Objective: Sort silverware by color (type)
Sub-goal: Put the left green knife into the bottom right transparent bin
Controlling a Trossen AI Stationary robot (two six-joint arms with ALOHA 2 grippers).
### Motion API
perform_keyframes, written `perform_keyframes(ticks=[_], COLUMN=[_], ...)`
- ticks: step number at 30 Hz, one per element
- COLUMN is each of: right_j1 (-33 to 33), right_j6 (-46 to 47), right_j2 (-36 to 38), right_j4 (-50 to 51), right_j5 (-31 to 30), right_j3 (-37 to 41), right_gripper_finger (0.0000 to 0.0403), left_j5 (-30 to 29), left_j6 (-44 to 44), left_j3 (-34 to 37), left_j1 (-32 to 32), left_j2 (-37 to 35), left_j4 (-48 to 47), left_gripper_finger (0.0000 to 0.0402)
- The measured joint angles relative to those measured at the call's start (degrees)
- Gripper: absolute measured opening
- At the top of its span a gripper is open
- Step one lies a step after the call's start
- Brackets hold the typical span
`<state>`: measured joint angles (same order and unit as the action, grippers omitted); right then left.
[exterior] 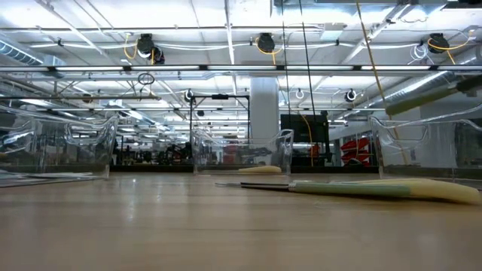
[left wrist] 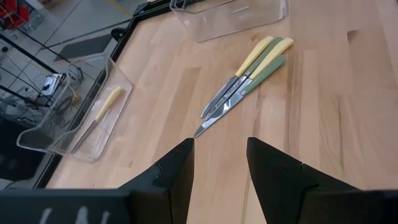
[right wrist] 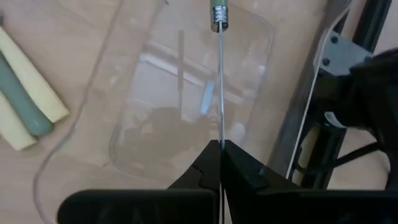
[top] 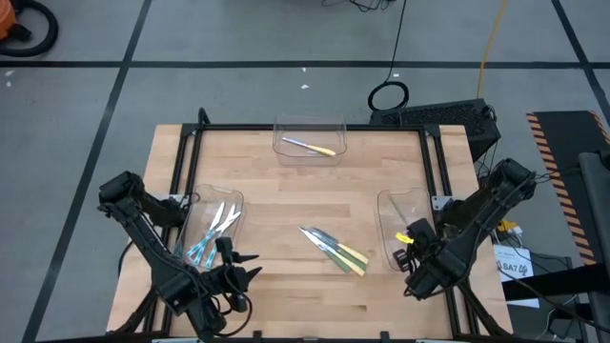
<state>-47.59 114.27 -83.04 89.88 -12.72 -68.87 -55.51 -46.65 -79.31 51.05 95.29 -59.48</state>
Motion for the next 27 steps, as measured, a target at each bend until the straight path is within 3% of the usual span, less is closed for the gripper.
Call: perform_keyframes(ticks=[10,27], right_j1=[-2.0,0.1], right_j6=[4.4,1.5], right_j2=[-0.9,-11.2], right_j4=[-2.0,-6.7], right_j5=[0.8,0.9], right_j3=[1.9,1.9], right_gripper_finger=[0.0002,0.0002], left_j5=[0.0,0.0], left_j6=[-0.8,-1.1], left_j3=[0.0,0.0], left_j1=[0.0,-1.7], left_j2=[0.0,0.0], left_j4=[0.2,0.2], left_gripper_finger=[0.0157,0.0157])
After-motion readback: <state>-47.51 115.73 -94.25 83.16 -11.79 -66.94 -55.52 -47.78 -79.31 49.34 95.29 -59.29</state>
